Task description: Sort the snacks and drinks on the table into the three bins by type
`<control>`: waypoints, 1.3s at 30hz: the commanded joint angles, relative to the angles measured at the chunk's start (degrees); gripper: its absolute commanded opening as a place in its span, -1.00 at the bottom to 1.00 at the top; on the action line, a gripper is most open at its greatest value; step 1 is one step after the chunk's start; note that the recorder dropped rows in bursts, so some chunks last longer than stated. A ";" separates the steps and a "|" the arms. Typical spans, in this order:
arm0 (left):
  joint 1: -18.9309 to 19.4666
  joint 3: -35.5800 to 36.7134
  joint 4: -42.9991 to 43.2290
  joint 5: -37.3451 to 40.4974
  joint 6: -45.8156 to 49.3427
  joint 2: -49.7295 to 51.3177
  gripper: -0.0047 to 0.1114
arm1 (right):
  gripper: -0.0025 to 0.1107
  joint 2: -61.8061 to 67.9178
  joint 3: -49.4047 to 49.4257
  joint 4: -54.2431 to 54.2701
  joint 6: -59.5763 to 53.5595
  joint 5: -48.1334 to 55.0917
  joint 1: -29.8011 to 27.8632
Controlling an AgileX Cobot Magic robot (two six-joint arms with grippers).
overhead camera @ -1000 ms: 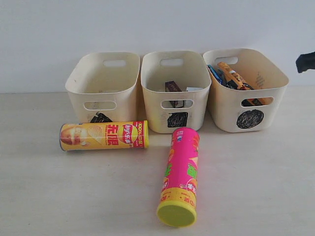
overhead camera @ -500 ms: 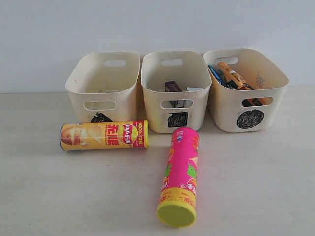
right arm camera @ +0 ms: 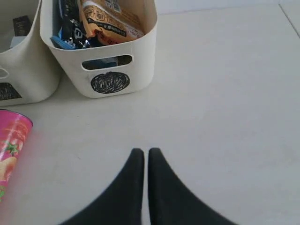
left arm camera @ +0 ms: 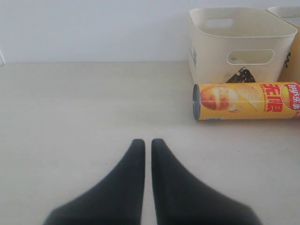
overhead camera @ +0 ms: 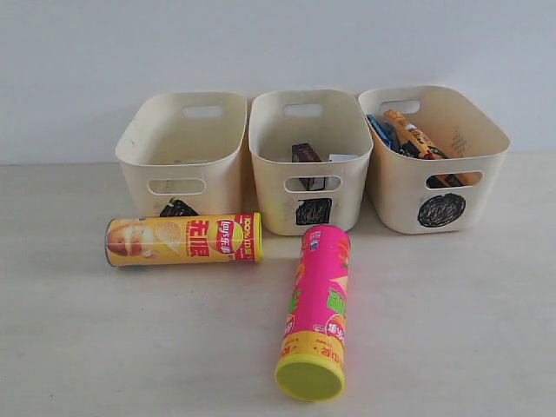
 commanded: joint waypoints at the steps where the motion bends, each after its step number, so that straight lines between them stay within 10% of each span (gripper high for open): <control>1: 0.00 -0.24 -0.40 -0.80 -0.49 -0.17 -0.84 | -0.96 -8.68 8.29 0.39 -0.42 -3.78 -0.14; 39: 0.00 -0.24 -0.40 -0.80 -0.49 -0.17 -0.84 | -0.96 -48.68 32.82 8.80 -12.98 -7.25 -0.14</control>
